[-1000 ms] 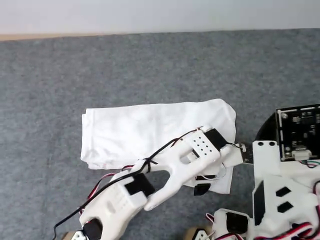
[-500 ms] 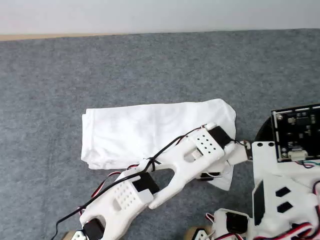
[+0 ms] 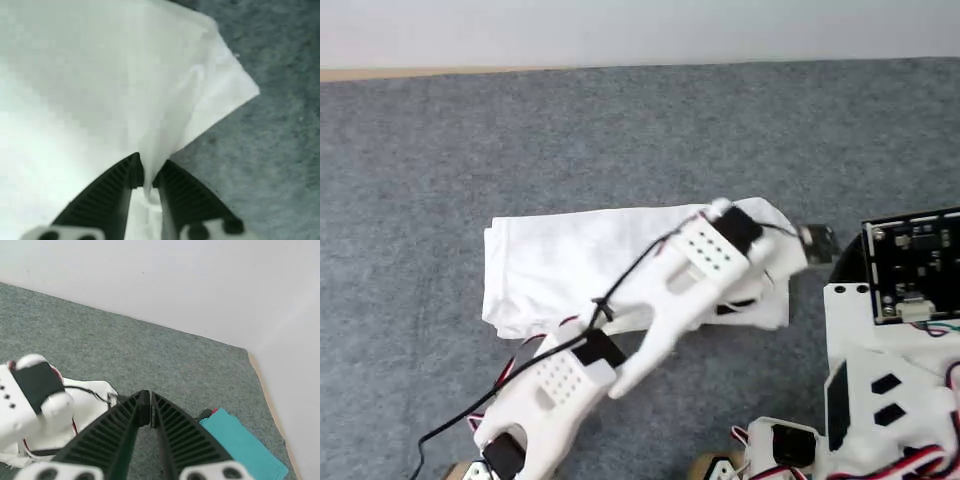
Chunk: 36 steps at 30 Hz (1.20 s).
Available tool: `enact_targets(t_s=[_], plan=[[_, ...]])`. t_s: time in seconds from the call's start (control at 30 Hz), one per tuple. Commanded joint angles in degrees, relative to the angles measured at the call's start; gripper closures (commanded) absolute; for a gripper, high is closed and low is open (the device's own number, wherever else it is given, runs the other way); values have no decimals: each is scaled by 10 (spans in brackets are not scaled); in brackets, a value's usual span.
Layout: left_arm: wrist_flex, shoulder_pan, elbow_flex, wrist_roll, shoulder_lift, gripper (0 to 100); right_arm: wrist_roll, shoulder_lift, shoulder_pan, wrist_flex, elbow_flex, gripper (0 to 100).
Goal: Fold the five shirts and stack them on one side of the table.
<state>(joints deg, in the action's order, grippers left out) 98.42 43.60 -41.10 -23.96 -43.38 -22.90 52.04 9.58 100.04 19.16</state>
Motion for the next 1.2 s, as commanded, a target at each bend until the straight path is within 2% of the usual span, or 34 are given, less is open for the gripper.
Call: enact_targets(t_s=[0.0, 0.3, 0.43, 0.67, 0.87, 1.17], plan=[[-3, -37, -26, -4, 6, 994, -5, 0, 6, 13, 27, 988], [-55, -97, -28, -3, -15, 991, -4, 0, 6, 13, 25, 988], [-62, -116, -53, -3, -57, 938, -5, 0, 7, 13, 25, 988], [-28, -152, -158, -4, -116, 868, -5, 0, 7, 14, 25, 988], [4, -173, -242, -6, -140, 848, -5, -4, 7, 14, 25, 987], [21, -179, -257, -4, -141, 852, -5, -5, 7, 14, 25, 987]])
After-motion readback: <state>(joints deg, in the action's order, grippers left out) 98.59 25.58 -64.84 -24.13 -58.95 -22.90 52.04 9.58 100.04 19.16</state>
